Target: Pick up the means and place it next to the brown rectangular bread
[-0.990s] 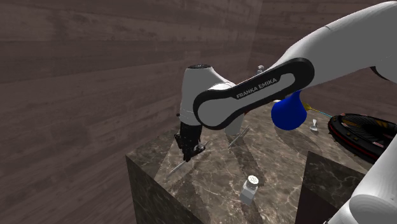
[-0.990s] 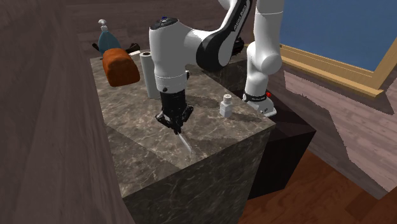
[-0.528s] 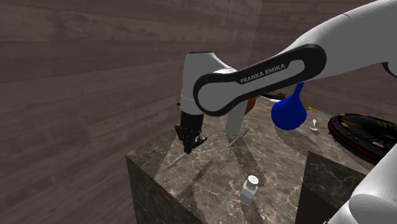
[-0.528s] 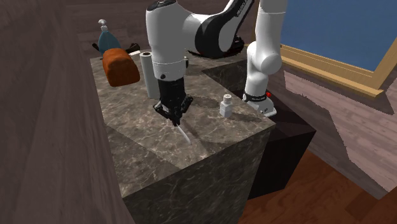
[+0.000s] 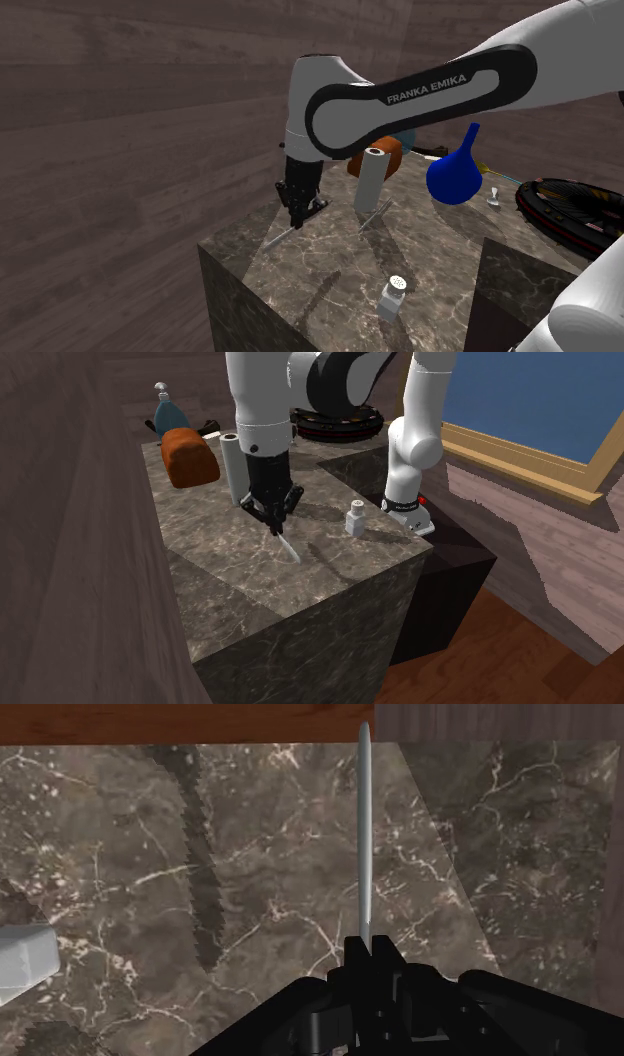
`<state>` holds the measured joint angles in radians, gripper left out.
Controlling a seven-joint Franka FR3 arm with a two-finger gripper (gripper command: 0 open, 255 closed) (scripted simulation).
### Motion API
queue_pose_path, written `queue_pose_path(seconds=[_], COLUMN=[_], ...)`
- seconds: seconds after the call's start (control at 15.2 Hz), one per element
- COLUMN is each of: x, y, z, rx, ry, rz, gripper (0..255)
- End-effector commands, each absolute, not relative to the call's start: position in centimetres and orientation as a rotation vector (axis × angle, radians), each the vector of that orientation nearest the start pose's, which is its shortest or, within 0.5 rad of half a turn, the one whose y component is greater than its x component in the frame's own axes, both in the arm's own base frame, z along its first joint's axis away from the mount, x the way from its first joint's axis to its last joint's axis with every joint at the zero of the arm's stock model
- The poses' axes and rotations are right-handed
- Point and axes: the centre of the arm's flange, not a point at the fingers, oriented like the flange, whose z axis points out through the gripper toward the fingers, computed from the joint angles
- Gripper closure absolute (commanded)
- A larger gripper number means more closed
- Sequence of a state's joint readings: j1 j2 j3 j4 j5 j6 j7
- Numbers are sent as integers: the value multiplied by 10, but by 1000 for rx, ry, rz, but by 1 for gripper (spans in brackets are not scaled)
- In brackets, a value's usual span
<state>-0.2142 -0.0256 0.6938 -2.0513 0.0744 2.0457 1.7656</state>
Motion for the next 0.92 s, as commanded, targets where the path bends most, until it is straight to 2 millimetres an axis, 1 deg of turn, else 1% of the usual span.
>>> queue_pose_path(seconds=[0.0, 0.86], x=[483, 483], y=[257, 257], z=[459, 528], rx=[-2455, -2455], ry=[1904, 1904], rz=[61, 61], gripper=[255, 255])
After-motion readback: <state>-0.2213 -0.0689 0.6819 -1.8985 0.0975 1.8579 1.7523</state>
